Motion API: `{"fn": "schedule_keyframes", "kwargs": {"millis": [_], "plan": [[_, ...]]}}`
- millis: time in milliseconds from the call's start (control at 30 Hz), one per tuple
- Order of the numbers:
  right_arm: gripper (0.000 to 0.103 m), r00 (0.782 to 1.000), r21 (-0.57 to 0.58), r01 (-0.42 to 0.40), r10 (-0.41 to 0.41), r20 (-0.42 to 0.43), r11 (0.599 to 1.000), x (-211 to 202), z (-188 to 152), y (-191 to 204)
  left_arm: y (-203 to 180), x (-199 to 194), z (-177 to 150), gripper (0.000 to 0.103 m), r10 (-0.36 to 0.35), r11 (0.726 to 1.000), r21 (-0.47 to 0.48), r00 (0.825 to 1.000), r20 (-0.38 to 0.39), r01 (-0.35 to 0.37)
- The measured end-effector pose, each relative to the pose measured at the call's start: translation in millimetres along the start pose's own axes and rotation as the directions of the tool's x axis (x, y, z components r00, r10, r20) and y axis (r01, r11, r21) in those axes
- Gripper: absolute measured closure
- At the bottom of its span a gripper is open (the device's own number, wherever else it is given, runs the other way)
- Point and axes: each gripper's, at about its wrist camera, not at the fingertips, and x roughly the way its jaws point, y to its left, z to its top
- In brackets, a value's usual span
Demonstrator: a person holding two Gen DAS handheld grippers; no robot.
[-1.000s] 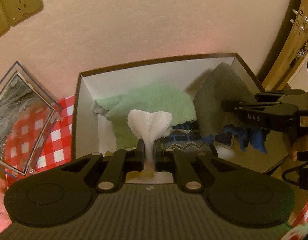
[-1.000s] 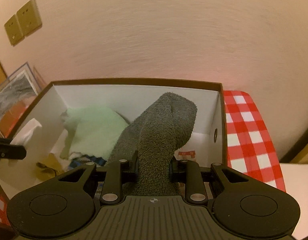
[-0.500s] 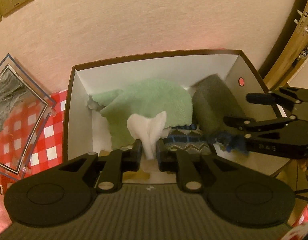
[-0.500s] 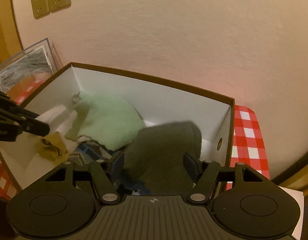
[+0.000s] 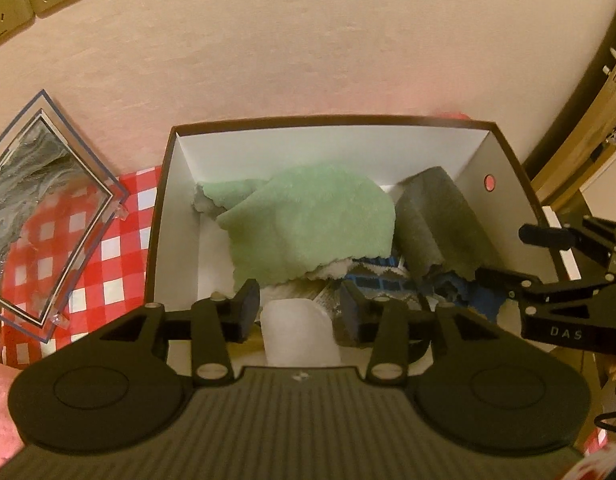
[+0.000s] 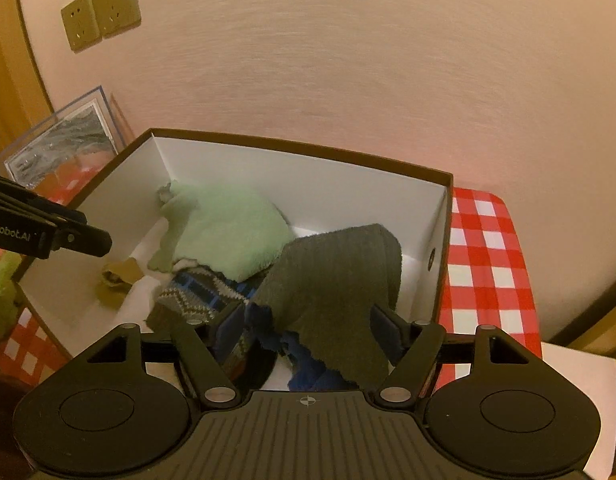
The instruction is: Organize soft objects
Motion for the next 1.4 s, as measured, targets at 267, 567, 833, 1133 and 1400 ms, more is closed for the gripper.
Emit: {"fn": "schedule_keyframes", "kwargs": {"millis": [267,567,833,1133,1400], "plan": [[0.032,1.0,0.024,-0.018,0.017,0.026,1.0,-27.5,-5.3,0.2,-12.0,-26.0,-7.2,0.062,0.004,1.0,0.01,0.999,0.04,-0.005],[0.031,0.994,0.063,-0.047,0.041,0.1,0.997,-77.3,-18.0,3.2,-36.9,-79.7,-21.6,0.061,0.008,1.0,0.018,0.99,0.138,-0.01],[0.031,0.985,0.084,-0.069,0.054,0.162,0.994,-131.1,-45.6,2.9,-67.4,-139.3,-59.9,0.05,0.014,1.0,0.014,0.969,0.245,-0.018],[0.031,0.974,0.071,-0.08,0.062,0.22,0.994,-191.1,-97.6,1.8,-95.8,-200.4,-127.2,0.035,0.063,0.998,-0.043,0.934,0.351,-0.051],[0.03,0.958,0.061,-0.107,0.087,0.274,0.992,-240.1,-143.4,13.3,-126.9,-248.9,-189.8,0.018,0.122,0.992,-0.065,0.899,0.42,-0.105]]}}
